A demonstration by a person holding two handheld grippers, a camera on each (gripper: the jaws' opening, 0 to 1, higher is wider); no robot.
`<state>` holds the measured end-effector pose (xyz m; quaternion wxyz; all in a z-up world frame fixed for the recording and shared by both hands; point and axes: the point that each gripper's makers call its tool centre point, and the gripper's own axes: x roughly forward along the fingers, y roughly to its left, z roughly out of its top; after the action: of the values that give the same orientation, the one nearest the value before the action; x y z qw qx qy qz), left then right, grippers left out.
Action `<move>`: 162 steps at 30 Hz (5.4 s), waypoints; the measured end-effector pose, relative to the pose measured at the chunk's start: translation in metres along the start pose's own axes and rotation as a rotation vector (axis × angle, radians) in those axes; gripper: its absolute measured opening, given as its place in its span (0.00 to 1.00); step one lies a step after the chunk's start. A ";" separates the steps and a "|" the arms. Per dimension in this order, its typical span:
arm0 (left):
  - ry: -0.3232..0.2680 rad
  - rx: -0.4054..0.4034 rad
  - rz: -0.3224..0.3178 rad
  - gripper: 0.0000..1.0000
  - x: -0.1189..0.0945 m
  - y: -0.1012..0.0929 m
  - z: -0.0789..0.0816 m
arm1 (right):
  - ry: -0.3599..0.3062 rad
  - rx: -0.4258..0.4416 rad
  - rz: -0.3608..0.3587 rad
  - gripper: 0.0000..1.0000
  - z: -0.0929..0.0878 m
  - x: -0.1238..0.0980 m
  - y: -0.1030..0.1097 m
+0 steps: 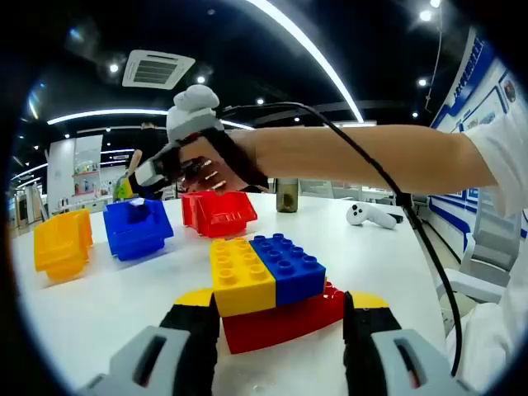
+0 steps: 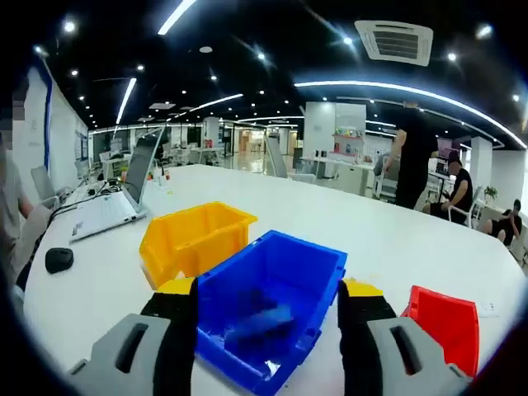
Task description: Take apart the toy blocks one by one and place each separated block into its matching bin, sorting the blocks by their type until all the connected pieces are disassembled and separated into the correct bins
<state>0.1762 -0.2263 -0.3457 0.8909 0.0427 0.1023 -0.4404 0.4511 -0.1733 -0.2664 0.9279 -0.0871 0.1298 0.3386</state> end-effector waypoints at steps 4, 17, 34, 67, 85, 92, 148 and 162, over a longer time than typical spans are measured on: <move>0.000 0.001 0.001 0.61 0.000 0.000 0.000 | -0.021 0.029 0.029 0.70 0.006 -0.017 0.008; 0.001 0.000 0.002 0.61 0.000 0.000 0.000 | -0.128 0.003 0.150 0.63 0.017 -0.127 0.042; 0.002 -0.003 0.002 0.61 0.000 -0.002 0.000 | -0.138 0.029 0.262 0.63 -0.051 -0.239 0.115; 0.001 -0.003 -0.005 0.61 0.002 0.000 0.000 | 0.021 -0.025 0.273 0.46 -0.116 -0.212 0.136; -0.008 0.029 0.009 0.50 -0.001 0.002 0.000 | -0.012 0.118 0.268 0.46 -0.104 -0.220 0.126; 0.002 0.075 -0.002 0.36 0.002 0.000 -0.002 | -0.041 0.197 0.232 0.46 -0.093 -0.225 0.098; -0.005 0.030 0.005 0.48 -0.003 0.002 0.000 | -0.089 0.091 0.122 0.67 -0.013 -0.057 0.026; 0.011 0.046 0.022 0.37 -0.002 0.005 -0.004 | -0.017 -0.013 0.399 0.72 -0.059 -0.188 0.100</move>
<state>0.1786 -0.2211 -0.3488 0.8938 0.0670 0.0967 -0.4327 0.2367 -0.2263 -0.2734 0.8427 -0.0629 0.1346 0.5174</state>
